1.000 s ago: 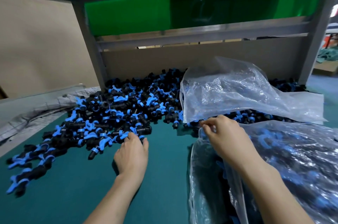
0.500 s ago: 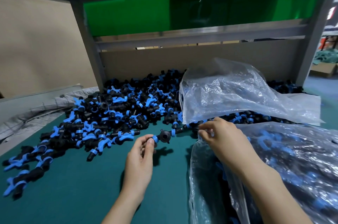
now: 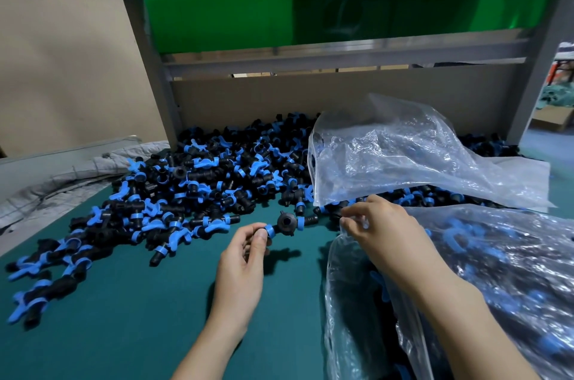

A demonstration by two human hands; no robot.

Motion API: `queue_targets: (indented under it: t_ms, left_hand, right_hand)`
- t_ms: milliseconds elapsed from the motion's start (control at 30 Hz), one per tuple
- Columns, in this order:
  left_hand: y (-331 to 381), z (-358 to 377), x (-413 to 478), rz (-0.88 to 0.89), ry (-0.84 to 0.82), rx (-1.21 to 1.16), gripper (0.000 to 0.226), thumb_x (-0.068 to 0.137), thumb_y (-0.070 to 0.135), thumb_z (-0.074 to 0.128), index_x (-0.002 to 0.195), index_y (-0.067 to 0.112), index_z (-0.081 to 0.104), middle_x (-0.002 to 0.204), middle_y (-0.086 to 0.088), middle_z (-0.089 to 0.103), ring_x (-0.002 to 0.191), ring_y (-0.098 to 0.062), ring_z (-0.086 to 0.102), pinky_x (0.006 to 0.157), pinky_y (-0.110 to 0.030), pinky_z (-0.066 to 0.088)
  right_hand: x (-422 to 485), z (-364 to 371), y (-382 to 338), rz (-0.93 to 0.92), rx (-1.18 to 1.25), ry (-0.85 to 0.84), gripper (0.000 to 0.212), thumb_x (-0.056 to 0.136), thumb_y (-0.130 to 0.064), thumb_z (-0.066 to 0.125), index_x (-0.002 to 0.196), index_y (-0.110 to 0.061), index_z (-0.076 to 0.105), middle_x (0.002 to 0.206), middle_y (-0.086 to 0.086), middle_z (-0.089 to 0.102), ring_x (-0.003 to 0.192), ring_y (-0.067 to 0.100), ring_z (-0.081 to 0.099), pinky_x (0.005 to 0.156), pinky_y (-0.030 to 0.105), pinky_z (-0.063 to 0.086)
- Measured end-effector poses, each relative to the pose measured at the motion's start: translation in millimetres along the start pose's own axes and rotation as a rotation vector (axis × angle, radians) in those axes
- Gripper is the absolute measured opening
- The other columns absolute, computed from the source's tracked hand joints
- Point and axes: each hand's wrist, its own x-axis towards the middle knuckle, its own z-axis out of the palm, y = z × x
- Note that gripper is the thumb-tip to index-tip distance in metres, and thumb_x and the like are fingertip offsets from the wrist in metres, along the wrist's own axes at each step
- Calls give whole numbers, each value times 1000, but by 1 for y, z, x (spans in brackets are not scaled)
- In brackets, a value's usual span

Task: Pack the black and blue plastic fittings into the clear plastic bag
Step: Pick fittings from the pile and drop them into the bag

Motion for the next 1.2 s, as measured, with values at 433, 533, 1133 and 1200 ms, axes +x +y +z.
queue_targets:
  t_ms: [433, 533, 1133, 1200]
  left_hand:
    - [4, 1, -3, 45, -83, 0, 14, 92, 40, 56, 100, 40, 67, 95, 15, 73, 90, -5, 67, 77, -11, 48]
    - [5, 0, -3, 38, -92, 12, 14, 91, 41, 56, 101, 44, 66, 97, 15, 73, 92, -6, 67, 79, -15, 49]
    - [7, -16, 17, -522, 106, -758, 22, 99, 26, 53, 97, 6, 62, 73, -2, 69, 65, -9, 62, 57, -20, 54]
    - [5, -16, 18, -550, 121, -815, 23, 99, 26, 52, 98, 6, 62, 72, -2, 67, 64, -10, 60, 56, -21, 52]
  right_hand:
    - [1, 2, 2, -59, -36, -41, 28, 97, -48, 54, 119, -36, 68, 99, -13, 51, 98, 18, 59, 76, 35, 48]
    - [1, 3, 2, -71, -42, -49, 28, 96, -49, 55, 118, -37, 68, 100, -14, 52, 98, 17, 59, 72, 33, 44]
    - [-1, -2, -2, -81, -27, 6, 26, 101, -34, 50, 118, -37, 69, 103, -11, 56, 97, 18, 59, 76, 35, 50]
    - [-2, -3, -2, -77, -25, 9, 26, 100, -34, 50, 118, -37, 69, 104, -11, 57, 97, 18, 60, 74, 35, 49]
